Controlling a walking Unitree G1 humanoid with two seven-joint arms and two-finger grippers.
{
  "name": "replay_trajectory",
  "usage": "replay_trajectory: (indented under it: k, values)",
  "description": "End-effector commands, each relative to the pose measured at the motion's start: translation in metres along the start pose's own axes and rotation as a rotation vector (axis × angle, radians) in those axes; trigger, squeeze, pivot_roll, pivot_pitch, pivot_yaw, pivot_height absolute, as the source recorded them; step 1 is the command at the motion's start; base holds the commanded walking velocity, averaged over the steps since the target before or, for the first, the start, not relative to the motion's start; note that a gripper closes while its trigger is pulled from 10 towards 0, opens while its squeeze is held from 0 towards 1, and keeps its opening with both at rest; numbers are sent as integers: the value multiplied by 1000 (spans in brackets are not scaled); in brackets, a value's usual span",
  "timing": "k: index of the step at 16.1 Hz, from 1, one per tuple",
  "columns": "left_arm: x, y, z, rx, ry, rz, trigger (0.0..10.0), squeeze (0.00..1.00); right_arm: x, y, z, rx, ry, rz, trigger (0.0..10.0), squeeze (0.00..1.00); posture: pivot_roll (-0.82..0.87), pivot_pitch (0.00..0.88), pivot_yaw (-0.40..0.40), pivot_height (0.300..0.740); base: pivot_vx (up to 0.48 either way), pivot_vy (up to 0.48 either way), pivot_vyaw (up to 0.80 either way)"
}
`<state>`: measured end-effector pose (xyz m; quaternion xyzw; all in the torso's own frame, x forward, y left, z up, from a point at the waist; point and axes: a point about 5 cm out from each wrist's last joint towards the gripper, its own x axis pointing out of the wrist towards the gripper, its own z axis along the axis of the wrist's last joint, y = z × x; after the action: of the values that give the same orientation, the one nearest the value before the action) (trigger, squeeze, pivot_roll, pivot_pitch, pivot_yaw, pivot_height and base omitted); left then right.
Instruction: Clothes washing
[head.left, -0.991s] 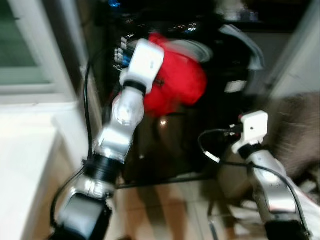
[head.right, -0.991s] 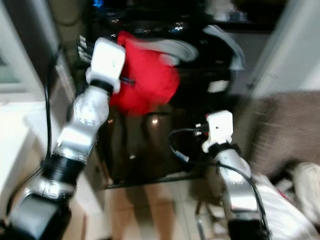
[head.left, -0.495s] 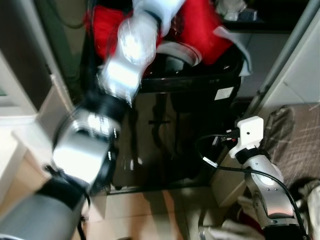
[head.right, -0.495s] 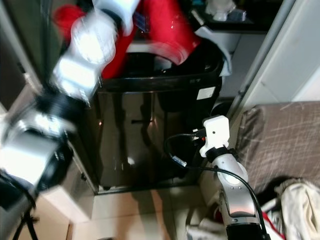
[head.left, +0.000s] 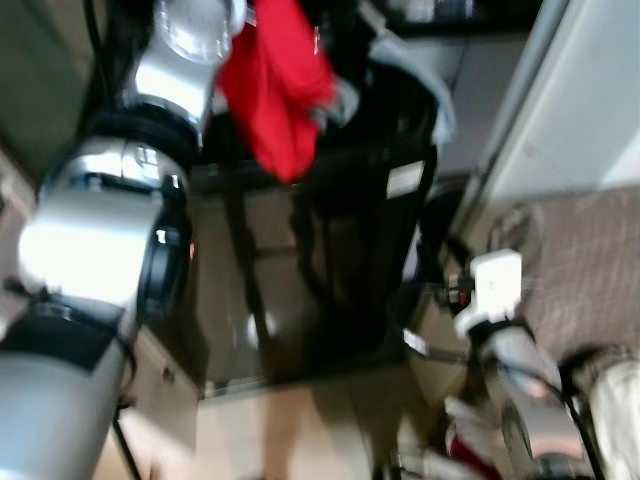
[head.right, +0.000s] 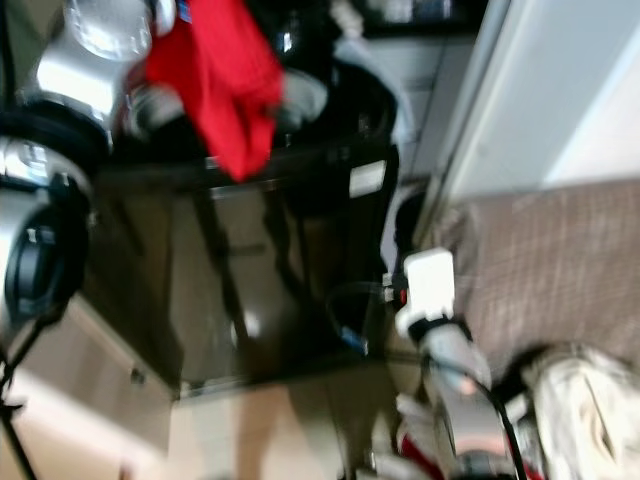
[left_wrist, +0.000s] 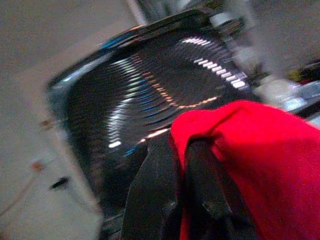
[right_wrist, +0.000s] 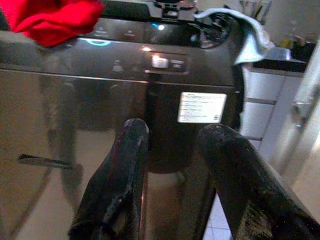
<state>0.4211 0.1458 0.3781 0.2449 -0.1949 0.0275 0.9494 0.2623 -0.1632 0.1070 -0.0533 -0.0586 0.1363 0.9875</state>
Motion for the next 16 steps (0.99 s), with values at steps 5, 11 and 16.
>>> replay_trajectory:
  k: [5, 11, 16]
  values:
    - [3, 15, 17, -4, -52, 50, 0, 0, 1, 0, 4, -11, -16, 2, 10000, 0, -136, 0, 58, 740, 0, 0, 0]
    - [3, 15, 17, -4, -52, 50, 0, 0, 1, 0, 4, -11, -16, 2, 10000, 0, -136, 0, 58, 740, 0, 0, 0]
    - [3, 21, 3, 139, 7, 18, 0, 0, -35, 13, 1, -22, 21, -15, 10000, 0, -346, 190, 194, 740, 0, 0, 0]
